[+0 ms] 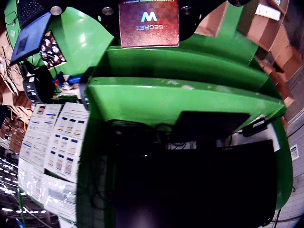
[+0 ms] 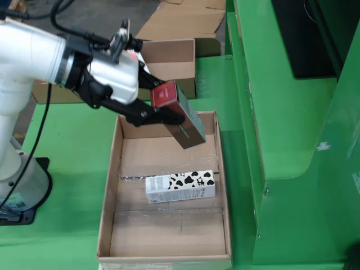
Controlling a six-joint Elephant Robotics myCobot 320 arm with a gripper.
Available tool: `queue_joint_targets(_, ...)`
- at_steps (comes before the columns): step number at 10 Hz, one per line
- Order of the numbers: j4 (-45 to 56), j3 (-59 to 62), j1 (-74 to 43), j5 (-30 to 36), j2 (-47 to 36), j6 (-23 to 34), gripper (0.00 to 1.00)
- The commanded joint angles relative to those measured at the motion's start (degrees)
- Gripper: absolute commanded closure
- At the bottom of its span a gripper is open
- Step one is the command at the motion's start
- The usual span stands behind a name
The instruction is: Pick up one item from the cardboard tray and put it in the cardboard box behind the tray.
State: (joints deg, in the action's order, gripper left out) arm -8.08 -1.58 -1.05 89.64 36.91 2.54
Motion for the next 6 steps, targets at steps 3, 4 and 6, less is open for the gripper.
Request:
queue_joint_targets(3, 27.7, -13.1, 19.4, 1.1, -18.9, 0.9, 1.00)
queue_joint_targets(4, 23.4, -24.7, 23.8, 0.7, -26.3, 1.0, 1.00)
queue_joint_targets(6, 21.8, -37.9, 31.7, -0.8, -37.6, 0.7, 1.00)
